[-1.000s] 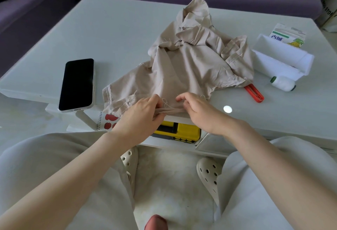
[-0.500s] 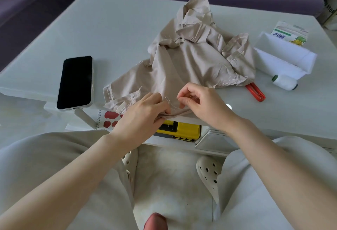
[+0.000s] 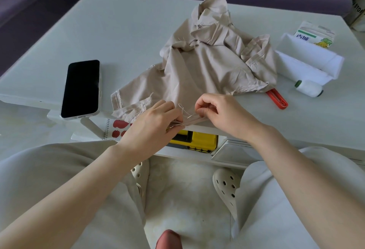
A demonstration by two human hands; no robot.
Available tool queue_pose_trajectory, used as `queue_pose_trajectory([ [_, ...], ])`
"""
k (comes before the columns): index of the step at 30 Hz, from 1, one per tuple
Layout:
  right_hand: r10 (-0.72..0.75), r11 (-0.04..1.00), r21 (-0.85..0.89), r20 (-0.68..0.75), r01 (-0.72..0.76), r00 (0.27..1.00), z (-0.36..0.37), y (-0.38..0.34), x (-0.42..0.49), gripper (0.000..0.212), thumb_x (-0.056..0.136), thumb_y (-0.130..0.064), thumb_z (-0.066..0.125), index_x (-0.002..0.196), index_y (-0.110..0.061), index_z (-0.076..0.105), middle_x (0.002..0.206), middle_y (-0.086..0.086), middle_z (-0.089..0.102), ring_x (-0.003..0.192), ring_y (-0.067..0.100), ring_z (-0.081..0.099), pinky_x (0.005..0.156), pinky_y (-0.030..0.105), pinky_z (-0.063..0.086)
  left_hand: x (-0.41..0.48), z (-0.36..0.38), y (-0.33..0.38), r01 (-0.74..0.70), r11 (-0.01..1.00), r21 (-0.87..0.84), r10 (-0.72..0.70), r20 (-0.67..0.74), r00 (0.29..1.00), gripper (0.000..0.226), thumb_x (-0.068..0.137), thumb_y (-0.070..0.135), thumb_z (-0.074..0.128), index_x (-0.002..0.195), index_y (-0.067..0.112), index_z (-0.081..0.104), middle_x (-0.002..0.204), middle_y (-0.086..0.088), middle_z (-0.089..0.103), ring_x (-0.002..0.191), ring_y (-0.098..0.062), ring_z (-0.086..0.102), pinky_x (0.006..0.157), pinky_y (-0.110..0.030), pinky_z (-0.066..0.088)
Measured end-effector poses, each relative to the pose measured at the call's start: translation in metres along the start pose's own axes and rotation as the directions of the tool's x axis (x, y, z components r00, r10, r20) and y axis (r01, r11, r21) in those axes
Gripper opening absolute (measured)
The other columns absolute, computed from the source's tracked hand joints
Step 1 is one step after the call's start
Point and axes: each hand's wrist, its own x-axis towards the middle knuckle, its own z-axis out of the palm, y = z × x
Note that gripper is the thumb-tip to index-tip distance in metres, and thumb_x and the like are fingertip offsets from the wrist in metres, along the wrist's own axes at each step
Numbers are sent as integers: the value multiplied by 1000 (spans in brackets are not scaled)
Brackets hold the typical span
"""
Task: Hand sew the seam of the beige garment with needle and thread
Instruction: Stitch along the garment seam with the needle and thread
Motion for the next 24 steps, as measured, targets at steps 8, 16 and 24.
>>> queue_pose_trajectory([
  [8,-52,995,-88,44,55,998,2,2,-1,13,89,-4,60,88,-15,67,80,-19,57,76,-2,56,71,11,43,0,1,-1,-21,999,32,20,25,999,7,86,15,66,82,10,61,78,2,53,79,-11,42,62,-27,43],
  [16,-153,966,-197,78,165,985,1,1,0,18,89,0,56,92,-12,70,83,-15,52,80,-1,48,77,17,43,1,4,0,-36,998,59,31,84,996,3,89,9,60,87,9,63,81,-1,56,78,-11,41,60,-24,40],
  [24,-229,941,-224,128,253,965,9,-1,0,13,85,-4,64,79,-14,70,71,-10,48,76,2,38,68,33,44,6,6,1,-19,999,38,16,99,995,18,89,18,47,86,9,62,81,-1,54,77,-13,40,61,-34,45],
])
